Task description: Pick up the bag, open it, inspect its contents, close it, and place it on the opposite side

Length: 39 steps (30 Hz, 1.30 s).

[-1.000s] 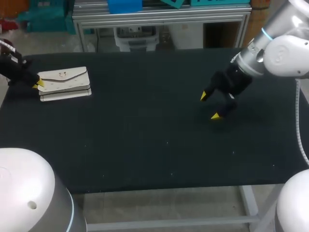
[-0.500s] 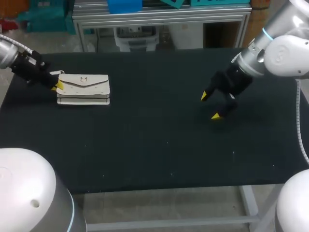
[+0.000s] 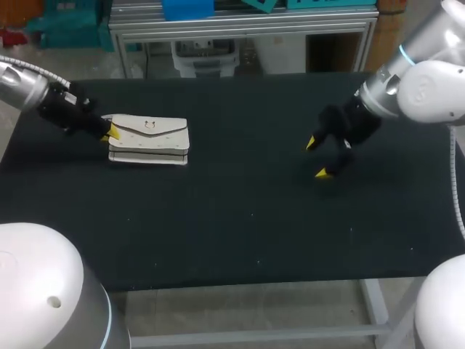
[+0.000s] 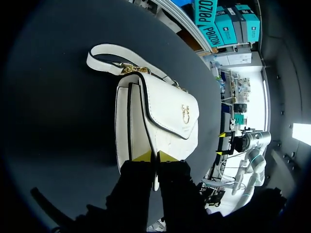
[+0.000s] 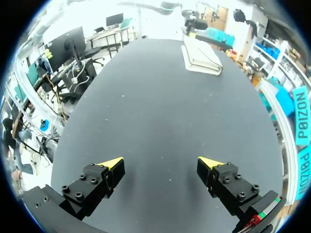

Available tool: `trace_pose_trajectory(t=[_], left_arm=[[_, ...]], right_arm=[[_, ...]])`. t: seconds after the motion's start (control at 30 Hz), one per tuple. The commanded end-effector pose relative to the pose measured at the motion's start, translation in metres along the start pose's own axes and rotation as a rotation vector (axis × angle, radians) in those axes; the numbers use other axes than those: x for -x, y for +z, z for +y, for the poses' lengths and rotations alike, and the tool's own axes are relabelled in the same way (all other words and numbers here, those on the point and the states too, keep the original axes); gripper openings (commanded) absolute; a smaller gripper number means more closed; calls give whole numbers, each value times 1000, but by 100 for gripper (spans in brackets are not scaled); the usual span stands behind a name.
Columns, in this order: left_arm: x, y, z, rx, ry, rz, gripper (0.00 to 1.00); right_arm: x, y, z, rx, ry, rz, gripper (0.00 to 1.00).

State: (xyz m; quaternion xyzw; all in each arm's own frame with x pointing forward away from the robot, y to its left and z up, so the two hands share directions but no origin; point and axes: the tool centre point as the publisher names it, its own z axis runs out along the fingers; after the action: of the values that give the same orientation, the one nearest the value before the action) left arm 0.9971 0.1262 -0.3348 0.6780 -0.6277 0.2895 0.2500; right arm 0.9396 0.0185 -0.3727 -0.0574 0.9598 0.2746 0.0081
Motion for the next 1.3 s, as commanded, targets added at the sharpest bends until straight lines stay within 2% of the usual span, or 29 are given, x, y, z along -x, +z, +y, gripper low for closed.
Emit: trace_pose_trajectory(t=[0.03,0.2,0.73,0.77,1.07,1.3], left_arm=[[-6,9,11,-66,3,26,0],[-13,16,18,-44,-2,6,0],[-13,16,18,-44,-2,6,0],[-18,22,21,-71,-11,-11,0],[-61,74,66,-89,31,75,0],[-86,105,79,-133,38,123,0]], right_arm=[[-12,6,-1,10,-2,-51,100],[-13,11,2,27,15,-54,100],[-13,11,2,27,15,-54,100],[-13,11,2,27,15,-54,100],[-13,11,2,27,15,-54,100],[-13,11,2,27,15,-54,100]])
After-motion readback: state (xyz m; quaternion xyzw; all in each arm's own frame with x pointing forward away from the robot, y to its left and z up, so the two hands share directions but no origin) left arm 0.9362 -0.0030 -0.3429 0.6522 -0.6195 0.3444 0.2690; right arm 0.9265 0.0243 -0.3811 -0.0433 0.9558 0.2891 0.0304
